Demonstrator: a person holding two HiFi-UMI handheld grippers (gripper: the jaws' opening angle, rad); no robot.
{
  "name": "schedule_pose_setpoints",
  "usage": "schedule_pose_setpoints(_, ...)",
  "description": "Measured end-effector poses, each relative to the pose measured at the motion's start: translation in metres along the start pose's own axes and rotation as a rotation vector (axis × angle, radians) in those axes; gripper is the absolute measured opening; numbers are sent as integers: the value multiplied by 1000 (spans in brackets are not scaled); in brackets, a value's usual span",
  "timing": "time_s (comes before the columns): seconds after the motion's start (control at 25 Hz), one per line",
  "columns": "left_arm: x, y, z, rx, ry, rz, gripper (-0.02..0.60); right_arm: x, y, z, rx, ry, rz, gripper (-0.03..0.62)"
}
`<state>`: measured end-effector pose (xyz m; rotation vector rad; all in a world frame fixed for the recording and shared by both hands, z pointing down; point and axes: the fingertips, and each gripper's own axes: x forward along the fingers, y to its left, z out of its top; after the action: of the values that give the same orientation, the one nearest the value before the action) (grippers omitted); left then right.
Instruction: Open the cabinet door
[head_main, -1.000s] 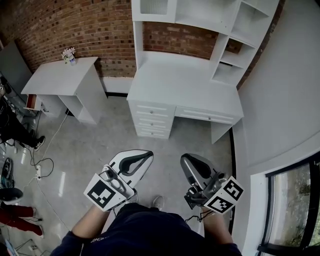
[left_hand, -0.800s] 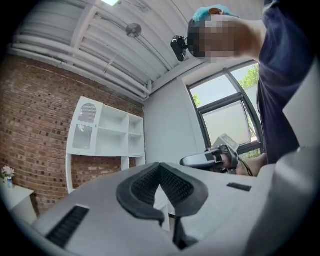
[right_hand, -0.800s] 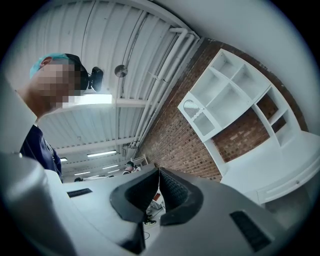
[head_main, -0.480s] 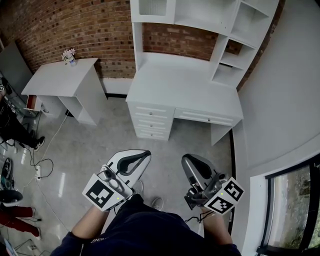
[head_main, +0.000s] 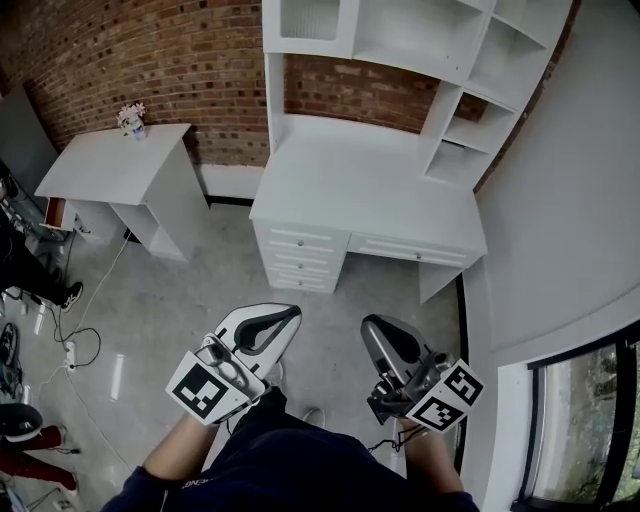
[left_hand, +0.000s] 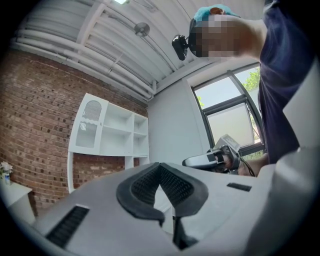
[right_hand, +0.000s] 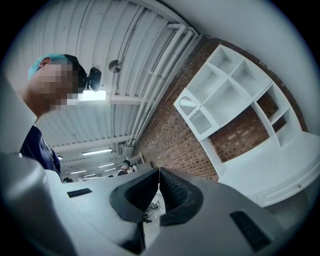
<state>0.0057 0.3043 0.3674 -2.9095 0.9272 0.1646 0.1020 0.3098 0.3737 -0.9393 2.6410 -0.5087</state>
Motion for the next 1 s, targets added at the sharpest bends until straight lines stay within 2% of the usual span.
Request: schedule_pose_setpoints(1.0,45,215,-17,-45,-35,-71,7,200,-86,8,-26,30,-70,26)
